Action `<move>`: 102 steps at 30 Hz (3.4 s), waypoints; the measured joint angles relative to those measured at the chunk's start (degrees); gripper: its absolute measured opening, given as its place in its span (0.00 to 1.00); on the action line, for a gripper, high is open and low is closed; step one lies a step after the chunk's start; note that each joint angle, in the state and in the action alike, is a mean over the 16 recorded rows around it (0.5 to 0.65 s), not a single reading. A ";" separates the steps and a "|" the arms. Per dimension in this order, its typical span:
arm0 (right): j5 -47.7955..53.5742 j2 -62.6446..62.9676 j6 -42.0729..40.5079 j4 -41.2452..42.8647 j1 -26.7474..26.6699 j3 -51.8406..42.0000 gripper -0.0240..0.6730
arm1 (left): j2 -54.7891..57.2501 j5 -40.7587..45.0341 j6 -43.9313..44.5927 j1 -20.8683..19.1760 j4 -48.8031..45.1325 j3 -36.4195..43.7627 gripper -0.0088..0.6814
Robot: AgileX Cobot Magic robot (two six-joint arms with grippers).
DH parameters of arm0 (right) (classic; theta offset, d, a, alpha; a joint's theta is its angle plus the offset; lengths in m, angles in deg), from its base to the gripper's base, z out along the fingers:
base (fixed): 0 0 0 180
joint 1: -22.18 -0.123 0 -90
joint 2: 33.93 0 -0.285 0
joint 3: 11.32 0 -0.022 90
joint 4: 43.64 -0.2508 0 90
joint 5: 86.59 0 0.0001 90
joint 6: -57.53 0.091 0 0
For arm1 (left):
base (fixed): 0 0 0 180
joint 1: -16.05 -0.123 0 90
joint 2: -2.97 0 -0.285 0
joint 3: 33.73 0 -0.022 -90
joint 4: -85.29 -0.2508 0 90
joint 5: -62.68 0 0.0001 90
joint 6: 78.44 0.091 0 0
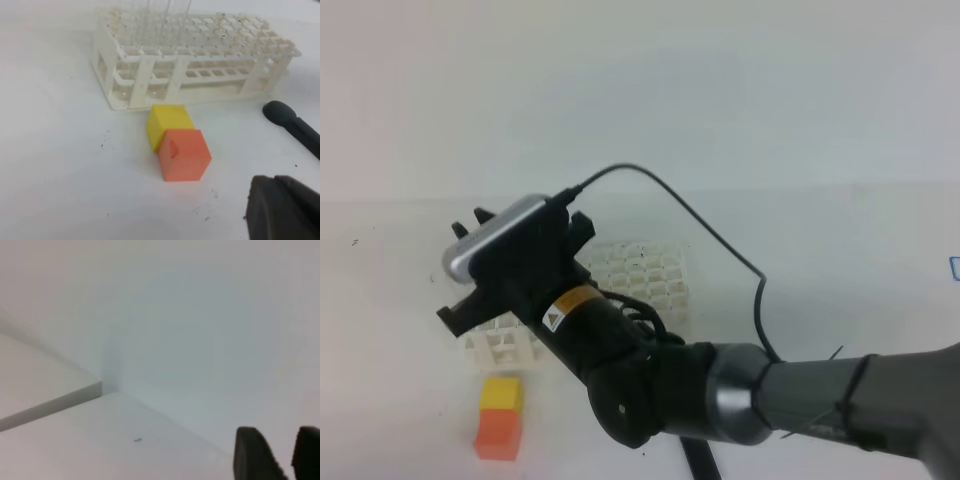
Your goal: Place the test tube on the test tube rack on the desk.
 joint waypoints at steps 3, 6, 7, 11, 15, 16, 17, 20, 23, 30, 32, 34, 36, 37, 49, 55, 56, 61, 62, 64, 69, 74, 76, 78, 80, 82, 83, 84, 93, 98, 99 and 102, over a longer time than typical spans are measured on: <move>-0.25 1.25 -3.45 -1.76 0.01 -0.08 0.30 | 0.00 0.00 0.00 0.00 0.00 0.00 0.01; -0.51 2.28 -7.47 -4.36 0.03 -0.49 0.26 | 0.00 0.00 0.00 0.00 0.00 0.00 0.01; -0.59 2.56 -8.79 -5.41 0.03 -0.71 0.24 | 0.00 0.00 0.00 0.00 0.00 0.00 0.01; -0.62 3.32 -13.48 -10.22 -0.09 -1.97 0.17 | 0.00 0.00 0.00 0.00 0.00 0.00 0.01; -0.02 3.51 -16.70 -14.83 -0.49 -3.33 0.10 | 0.00 0.00 0.00 0.00 0.00 0.00 0.01; 0.17 3.49 -17.21 -15.72 -0.64 -3.67 0.09 | 0.00 0.00 0.00 0.00 0.00 0.00 0.01; 0.38 3.46 -17.60 -16.49 -0.81 -4.01 0.07 | 0.00 0.00 0.00 0.00 -0.01 0.00 0.01; 1.04 3.32 -18.09 -18.25 -1.37 -4.87 0.05 | 0.00 0.00 0.00 0.00 -0.02 0.00 0.01; 1.71 3.11 -18.13 -19.19 -1.95 -5.34 0.04 | 0.00 0.00 0.00 0.00 -0.04 0.00 0.01; 2.66 2.61 -17.99 -19.34 -3.05 -4.90 0.03 | 0.00 0.00 0.00 0.00 -0.08 0.00 0.01; 2.76 2.49 -18.10 -19.27 -3.22 -4.69 0.03 | 0.00 0.00 0.00 0.00 -0.09 0.00 0.01; 2.80 2.41 -18.35 -19.19 -3.34 -4.48 0.03 | 0.00 0.00 0.00 0.00 -0.09 0.00 0.01; 2.71 2.37 -18.76 -19.11 -3.42 -4.27 0.03 | 0.00 0.00 0.00 0.00 -0.09 0.00 0.01; 2.56 2.36 -19.05 -19.09 -3.46 -4.17 0.03 | 0.00 0.00 0.00 0.00 -0.09 0.00 0.01; -4.54 7.06 -24.37 -16.07 -2.71 -3.75 0.03 | -0.07 -0.05 0.00 0.00 -0.11 0.10 0.01; -4.41 16.50 -25.80 -8.02 -0.08 -4.04 0.03 | -0.14 -0.14 0.00 -0.71 -0.12 0.20 0.01; -3.50 18.54 -25.87 -6.40 0.59 -4.31 0.03 | -0.14 -0.14 0.00 -1.02 -0.12 0.19 0.01; 4.62 30.29 -25.98 1.95 5.28 -8.37 0.03 | -0.14 -0.18 0.00 -4.28 -0.12 0.16 0.01; 6.71 32.88 -25.99 3.32 6.45 -9.82 0.03 | -0.14 -0.23 0.00 -5.34 -0.13 0.26 0.01; 10.93 38.30 -26.00 5.50 8.96 -13.47 0.03 | -0.15 -0.24 0.00 -8.08 -0.13 0.25 0.01; 19.62 52.96 -26.01 8.04 15.45 -26.06 0.03 | -0.15 -0.22 0.00 -17.09 -0.13 0.22 0.01; 24.06 68.57 -26.01 8.32 22.96 -40.62 0.03 | -0.08 -0.14 0.00 -27.40 -0.13 0.12 0.01; 25.01 74.85 -26.01 8.08 26.40 -45.82 0.03 | -0.08 -0.18 0.00 -30.91 -0.16 0.22 0.01; 25.92 80.95 -26.01 7.82 30.01 -50.34 0.03 | -0.07 -0.12 0.00 -33.84 -0.16 0.12 0.01; 27.12 86.69 -26.01 7.65 33.87 -54.13 0.03 | 0.01 -0.06 0.00 -36.00 -0.16 0.01 0.01; 28.77 92.02 -26.01 7.58 38.03 -57.27 0.03 | 0.01 -0.06 0.00 -37.71 -0.17 0.01 0.01; 29.76 94.53 -26.01 7.56 40.15 -58.59 0.03 | 0.01 -0.06 0.00 -38.30 -0.18 0.01 0.01; 30.81 96.98 -26.01 7.54 42.29 -59.77 0.03 | 0.01 -0.06 0.00 -38.75 -0.18 0.01 0.01; 40.48 113.11 -26.01 7.09 56.73 -66.69 0.03 | 0.02 0.00 0.09 -39.25 -0.24 -0.10 0.01; 43.02 116.94 -26.03 6.66 59.55 -69.62 0.03 | 0.05 0.00 1.45 -39.20 -0.89 -0.10 0.01; 43.07 117.44 -25.96 6.56 59.78 -70.19 0.03 | 0.05 0.00 1.91 -39.19 -1.05 -0.10 0.01; 43.15 118.74 -24.60 6.36 60.12 -71.77 0.03 | 0.07 0.00 3.40 -39.15 -1.52 -0.10 0.01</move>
